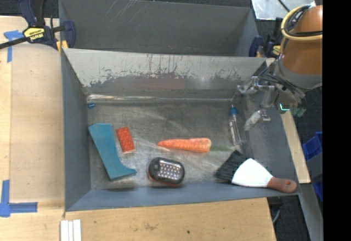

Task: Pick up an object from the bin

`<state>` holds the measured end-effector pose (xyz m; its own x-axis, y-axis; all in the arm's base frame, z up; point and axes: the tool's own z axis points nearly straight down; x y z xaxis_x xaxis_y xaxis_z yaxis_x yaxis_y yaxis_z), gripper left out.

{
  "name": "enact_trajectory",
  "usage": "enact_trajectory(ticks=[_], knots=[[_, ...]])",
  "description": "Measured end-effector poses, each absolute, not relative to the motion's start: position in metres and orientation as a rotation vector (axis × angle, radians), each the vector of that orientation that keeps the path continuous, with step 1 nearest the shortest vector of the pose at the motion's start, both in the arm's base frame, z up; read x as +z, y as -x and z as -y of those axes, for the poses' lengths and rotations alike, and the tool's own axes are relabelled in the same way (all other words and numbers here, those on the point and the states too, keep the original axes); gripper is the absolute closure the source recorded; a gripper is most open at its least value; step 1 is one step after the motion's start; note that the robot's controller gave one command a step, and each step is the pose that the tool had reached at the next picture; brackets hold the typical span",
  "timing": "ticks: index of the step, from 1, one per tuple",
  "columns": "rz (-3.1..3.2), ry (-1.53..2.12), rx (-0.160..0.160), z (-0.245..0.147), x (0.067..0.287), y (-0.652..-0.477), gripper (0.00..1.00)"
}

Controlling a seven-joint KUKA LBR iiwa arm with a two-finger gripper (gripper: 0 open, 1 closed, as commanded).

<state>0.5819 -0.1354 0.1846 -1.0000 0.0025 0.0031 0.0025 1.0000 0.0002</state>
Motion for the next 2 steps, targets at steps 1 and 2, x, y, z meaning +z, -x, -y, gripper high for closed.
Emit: enact_trajectory(ticks=[1,2], knots=[[3.144,0.000,0.001,0.135,0.188,-0.583,0.00],[3.153,0.048,0.004,0.117,0.143,-0.582,0.00]])
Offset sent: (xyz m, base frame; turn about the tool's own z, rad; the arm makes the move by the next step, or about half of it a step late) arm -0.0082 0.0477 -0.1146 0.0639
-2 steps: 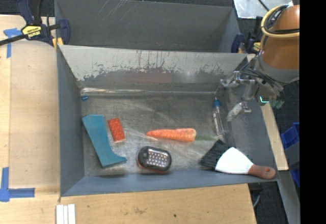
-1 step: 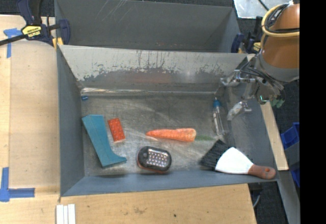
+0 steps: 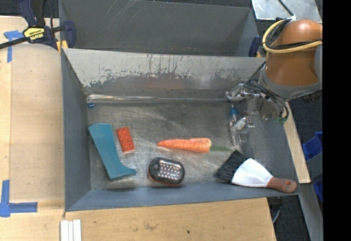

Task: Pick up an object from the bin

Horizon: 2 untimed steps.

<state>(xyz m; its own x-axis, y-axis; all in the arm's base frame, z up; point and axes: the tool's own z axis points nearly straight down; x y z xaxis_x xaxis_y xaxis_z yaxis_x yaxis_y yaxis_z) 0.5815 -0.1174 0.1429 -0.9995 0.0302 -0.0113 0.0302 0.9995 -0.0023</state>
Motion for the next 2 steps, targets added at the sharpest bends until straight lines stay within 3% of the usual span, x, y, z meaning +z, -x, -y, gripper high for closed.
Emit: enact_trajectory(ticks=[1,2], knots=[[-3.141,0.127,0.001,0.111,0.109,-0.567,0.00],[-3.100,0.491,-0.003,0.092,0.101,-0.561,0.00]])
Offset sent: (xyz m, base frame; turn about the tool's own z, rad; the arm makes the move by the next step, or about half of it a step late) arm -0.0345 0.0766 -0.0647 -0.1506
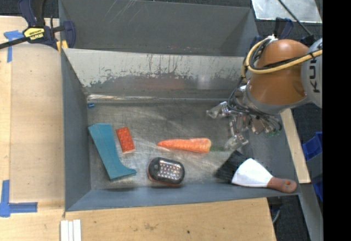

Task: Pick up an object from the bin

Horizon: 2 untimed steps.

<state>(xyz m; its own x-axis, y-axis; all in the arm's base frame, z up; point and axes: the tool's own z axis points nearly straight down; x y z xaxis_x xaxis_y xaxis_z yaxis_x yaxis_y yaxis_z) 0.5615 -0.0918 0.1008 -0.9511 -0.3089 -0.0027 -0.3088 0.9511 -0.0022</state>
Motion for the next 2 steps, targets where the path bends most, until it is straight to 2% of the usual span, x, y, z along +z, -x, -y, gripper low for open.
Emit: enact_trajectory(ticks=[1,2], knots=[[-3.111,0.391,-0.002,0.055,0.085,-0.532,0.00],[-3.122,0.323,0.001,0.023,0.078,-0.505,0.00]])
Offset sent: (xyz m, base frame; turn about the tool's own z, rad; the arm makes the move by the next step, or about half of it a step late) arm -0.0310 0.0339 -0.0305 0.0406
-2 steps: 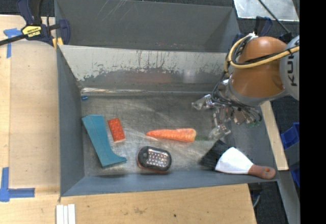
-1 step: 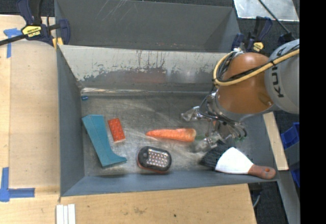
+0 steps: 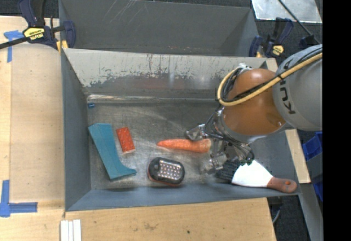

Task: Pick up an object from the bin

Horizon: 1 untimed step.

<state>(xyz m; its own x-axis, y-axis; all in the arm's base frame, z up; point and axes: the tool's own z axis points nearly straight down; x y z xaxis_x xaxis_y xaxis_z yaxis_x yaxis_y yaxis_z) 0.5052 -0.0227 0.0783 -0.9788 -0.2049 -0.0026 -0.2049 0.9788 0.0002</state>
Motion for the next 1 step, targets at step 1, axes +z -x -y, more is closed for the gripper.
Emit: enact_trajectory(ticks=[1], knots=[[-3.068,0.642,-0.006,-0.0022,0.0774,-0.5457,1.00]])
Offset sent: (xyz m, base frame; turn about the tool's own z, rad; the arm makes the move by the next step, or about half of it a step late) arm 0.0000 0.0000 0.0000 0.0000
